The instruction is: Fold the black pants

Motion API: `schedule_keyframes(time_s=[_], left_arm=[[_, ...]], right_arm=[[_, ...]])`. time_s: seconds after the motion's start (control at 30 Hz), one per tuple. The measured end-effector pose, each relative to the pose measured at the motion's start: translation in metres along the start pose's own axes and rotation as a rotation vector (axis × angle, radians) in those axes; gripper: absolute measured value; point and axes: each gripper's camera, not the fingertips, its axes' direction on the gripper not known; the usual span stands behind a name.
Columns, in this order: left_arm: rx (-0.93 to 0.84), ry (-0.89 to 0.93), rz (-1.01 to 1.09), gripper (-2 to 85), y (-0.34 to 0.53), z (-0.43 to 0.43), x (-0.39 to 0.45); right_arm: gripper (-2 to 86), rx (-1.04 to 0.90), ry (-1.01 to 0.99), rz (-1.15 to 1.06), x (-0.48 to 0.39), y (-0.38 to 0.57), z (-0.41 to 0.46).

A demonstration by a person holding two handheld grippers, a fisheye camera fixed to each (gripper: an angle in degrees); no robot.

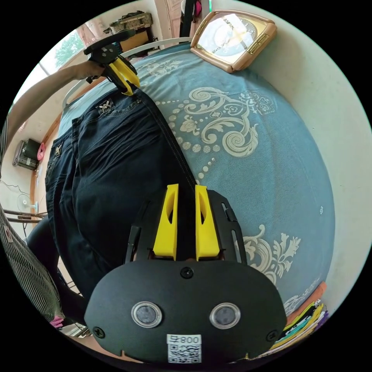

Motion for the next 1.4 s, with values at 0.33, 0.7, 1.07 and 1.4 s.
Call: schedule_keyframes(time_s=[0.33,0.7,1.07,1.4], left_arm=[[-0.039,-0.041,0.082,9.1,-0.038,-0.024,0.023],[-0.138,-0.095,0.128,4.7,-0.061,-0.036,0.058],[-0.031,-0.188,0.008,1.8,-0.031,-0.035,0.093],[0.002,-0.226,-0.019,1.2,0.018,-0.031,0.121]], right_arm=[[5.6,-0.031,-0.001,0.011,0.008,0.016,0.091],[4.2,-0.068,0.021,0.044,0.02,0.034,0.159],[0.5,-0.049,0.125,0.104,0.033,0.054,0.195],[0.3,0.008,0.075,0.152,0.049,0.095,0.189]])
